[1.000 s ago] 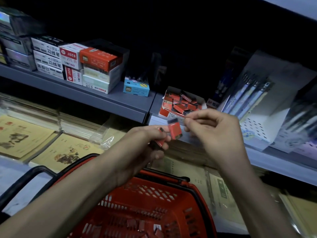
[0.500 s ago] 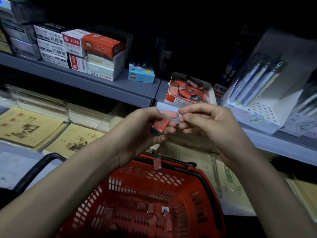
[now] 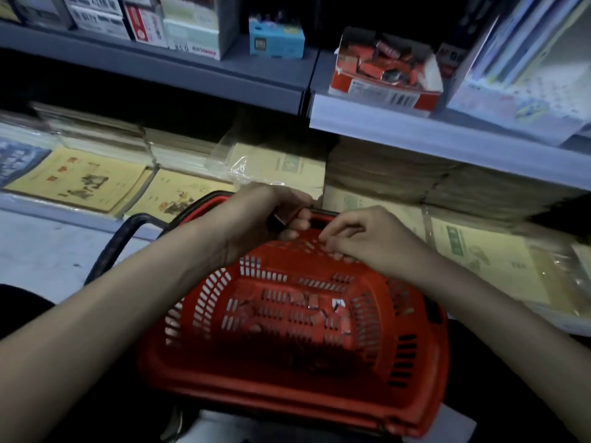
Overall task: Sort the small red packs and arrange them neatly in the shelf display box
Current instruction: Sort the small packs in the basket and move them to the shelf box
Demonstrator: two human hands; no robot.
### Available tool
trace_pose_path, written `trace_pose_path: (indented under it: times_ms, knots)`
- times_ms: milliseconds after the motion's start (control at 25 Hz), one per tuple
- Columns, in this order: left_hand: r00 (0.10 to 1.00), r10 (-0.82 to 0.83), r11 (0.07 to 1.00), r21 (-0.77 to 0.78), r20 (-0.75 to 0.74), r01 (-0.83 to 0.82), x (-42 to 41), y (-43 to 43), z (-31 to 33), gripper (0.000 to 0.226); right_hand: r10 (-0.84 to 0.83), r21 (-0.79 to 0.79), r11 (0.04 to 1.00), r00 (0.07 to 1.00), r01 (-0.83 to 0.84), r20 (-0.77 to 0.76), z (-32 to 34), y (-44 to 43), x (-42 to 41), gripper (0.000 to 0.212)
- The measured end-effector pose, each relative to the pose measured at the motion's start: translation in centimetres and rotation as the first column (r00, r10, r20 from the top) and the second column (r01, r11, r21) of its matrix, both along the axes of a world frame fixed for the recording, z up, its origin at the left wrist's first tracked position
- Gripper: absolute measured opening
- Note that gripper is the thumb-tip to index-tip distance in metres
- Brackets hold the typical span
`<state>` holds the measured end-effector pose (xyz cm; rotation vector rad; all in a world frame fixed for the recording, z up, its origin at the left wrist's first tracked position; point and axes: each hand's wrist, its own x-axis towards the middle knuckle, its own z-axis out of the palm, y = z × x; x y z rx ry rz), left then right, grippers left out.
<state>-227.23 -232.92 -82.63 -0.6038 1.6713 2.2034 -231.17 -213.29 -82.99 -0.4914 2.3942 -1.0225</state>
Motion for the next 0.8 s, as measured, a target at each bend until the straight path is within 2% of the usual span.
trace_pose_path:
  times_ms: [120, 240, 360, 520, 560, 600, 680, 720, 800]
  knots:
    - [0.995, -0.019, 0.992, -0.125, 0.097, 0.032, 1.9, -0.6, -3.1, 0.023, 0.068, 0.126, 0.990, 0.998, -0.068, 0.006, -5.5, 0.0, 0.5, 0.015]
    - [0.985, -0.010, 0.976, -0.212, 0.172, 0.047, 3.3, -1.7, -5.8, 0.027, 0.179, 0.330, 0.928, 0.984, -0.174, 0.015, -12.9, -0.9, 0.8, 0.017]
    - [0.975, 0.034, 0.962, -0.273, 0.221, 0.028, 4.1, -3.4, -8.5, 0.027, 0.326, 0.542, 0.786, 0.944, -0.298, 0.047, -21.0, -2.4, 0.3, 0.036]
    - [0.935, 0.109, 0.944, -0.330, 0.336, 0.009, 5.5, -5.6, -12.5, 0.026, 0.461, 0.727, 0.506, 0.858, -0.463, 0.225, -28.6, -2.4, 0.8, 0.087]
    - [0.930, 0.116, 0.939, -0.344, 0.350, 0.012, 5.9, -6.0, -13.4, 0.025, 0.504, 0.746, 0.473, 0.839, -0.469, 0.208, -29.9, -2.8, 1.5, 0.091]
    - [0.926, 0.125, 0.934, -0.358, 0.356, 0.012, 6.2, -6.4, -14.1, 0.024, 0.563, 0.748, 0.480, 0.815, -0.458, 0.137, -30.6, -3.7, 2.3, 0.092]
    - [0.920, 0.136, 0.927, -0.374, 0.367, 0.012, 6.7, -7.0, -14.9, 0.025, 0.680, 0.703, 0.546, 0.731, -0.455, -0.056, -31.3, -6.4, 3.6, 0.095]
    - [0.913, 0.141, 0.924, -0.381, 0.382, 0.016, 6.8, -7.3, -15.3, 0.027, 0.728, 0.665, 0.552, 0.679, -0.503, -0.092, -31.6, -7.9, 3.9, 0.096]
    - [0.900, 0.158, 0.917, -0.397, 0.407, 0.019, 6.9, -7.7, -15.9, 0.030, 0.815, 0.624, 0.469, 0.578, -0.625, -0.035, -33.1, -10.4, 4.2, 0.094]
